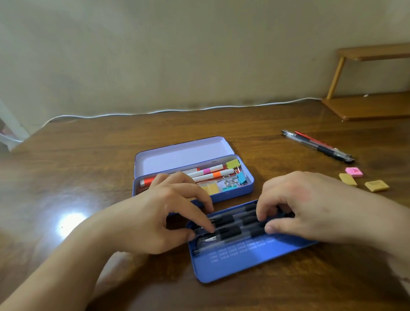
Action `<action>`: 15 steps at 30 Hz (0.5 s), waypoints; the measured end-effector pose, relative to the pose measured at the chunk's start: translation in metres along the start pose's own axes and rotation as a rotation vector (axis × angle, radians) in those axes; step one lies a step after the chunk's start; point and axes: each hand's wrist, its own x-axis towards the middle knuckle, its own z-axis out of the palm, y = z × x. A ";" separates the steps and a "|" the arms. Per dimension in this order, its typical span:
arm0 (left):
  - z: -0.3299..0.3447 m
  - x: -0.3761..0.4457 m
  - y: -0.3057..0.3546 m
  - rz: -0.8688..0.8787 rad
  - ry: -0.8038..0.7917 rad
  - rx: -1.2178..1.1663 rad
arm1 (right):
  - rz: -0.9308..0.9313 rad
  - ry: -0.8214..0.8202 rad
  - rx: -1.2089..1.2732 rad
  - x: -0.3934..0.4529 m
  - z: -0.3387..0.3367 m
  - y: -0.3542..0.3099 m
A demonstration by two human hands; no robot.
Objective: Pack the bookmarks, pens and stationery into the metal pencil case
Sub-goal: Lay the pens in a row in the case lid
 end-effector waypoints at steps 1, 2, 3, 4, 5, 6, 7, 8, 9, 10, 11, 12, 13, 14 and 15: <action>0.000 0.000 0.000 0.001 0.003 0.000 | -0.004 0.004 -0.007 0.000 0.001 0.000; 0.001 0.000 -0.001 0.003 0.006 0.000 | -0.006 0.008 -0.012 0.000 0.001 0.000; 0.001 0.000 -0.001 0.006 0.005 -0.001 | -0.007 0.013 -0.015 0.000 0.001 0.000; 0.001 0.000 -0.001 0.011 0.002 -0.002 | -0.010 0.019 -0.017 0.001 0.001 0.000; 0.001 0.001 -0.001 0.017 -0.002 -0.003 | -0.013 0.024 -0.020 0.001 0.002 -0.001; 0.002 0.001 -0.001 0.023 -0.003 -0.002 | -0.014 0.030 -0.019 0.002 0.003 -0.001; 0.002 0.001 -0.001 0.028 0.002 0.001 | -0.013 0.031 -0.016 0.002 0.003 -0.001; 0.003 0.001 -0.002 0.029 0.012 0.007 | -0.011 0.028 -0.012 0.002 0.003 -0.002; 0.003 0.001 -0.002 0.028 0.022 0.015 | -0.002 0.019 -0.008 0.002 0.003 -0.001; 0.003 0.001 -0.004 0.027 0.029 0.025 | 0.013 0.011 -0.004 0.001 0.001 0.000; 0.003 0.001 -0.004 0.023 0.037 0.033 | 0.031 0.006 -0.004 0.000 0.000 0.001; 0.003 0.000 -0.005 0.018 0.046 0.034 | 0.049 0.003 -0.006 -0.001 -0.002 0.002; 0.003 0.000 -0.004 0.013 0.054 0.029 | 0.062 0.000 -0.002 -0.001 -0.003 0.003; 0.003 0.000 -0.003 0.007 0.060 0.021 | 0.068 -0.002 0.007 -0.001 -0.003 0.004; 0.003 0.001 -0.002 0.002 0.063 0.013 | 0.067 -0.002 0.017 0.000 -0.002 0.005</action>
